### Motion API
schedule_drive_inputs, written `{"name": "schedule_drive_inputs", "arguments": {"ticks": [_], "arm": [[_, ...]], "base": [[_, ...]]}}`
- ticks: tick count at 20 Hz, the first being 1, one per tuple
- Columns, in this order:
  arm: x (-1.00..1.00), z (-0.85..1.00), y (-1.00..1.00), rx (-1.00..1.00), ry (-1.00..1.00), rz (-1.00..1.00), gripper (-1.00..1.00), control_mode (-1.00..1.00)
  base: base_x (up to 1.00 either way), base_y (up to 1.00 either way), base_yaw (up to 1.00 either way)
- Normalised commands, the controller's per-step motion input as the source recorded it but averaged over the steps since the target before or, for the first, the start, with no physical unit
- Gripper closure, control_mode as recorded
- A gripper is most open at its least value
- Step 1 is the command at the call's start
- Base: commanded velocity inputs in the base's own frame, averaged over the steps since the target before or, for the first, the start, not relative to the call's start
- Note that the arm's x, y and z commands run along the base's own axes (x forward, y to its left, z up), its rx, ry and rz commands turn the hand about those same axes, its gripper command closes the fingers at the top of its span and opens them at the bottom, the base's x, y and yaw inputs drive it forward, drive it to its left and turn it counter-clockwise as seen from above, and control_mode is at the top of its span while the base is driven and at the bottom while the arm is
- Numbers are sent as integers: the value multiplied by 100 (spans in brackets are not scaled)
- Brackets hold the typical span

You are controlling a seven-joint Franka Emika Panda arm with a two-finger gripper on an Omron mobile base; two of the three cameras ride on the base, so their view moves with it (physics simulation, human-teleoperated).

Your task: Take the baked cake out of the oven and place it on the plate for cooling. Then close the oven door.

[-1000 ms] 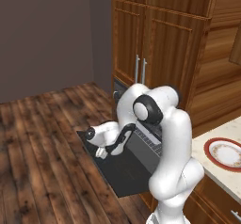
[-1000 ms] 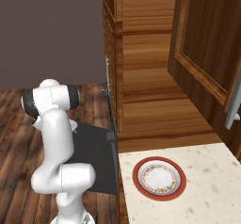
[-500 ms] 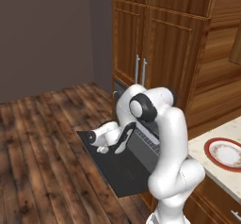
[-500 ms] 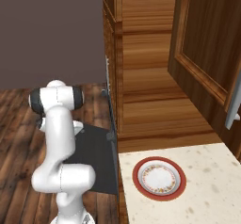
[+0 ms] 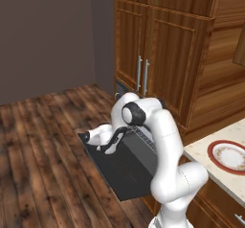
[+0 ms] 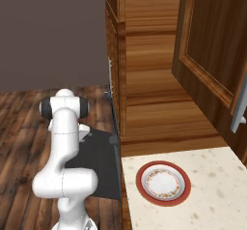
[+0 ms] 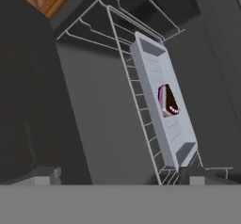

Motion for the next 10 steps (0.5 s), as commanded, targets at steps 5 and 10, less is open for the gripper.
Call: {"name": "schedule_drive_inputs", "arguments": {"ticks": [5,10], "arm": [[53,-39,-9,-9,0,-13,-100,-100],[38,-38,-39,-8,-1,-4,-100,-100]], "base": [[0,0,0],[0,0,0]]}}
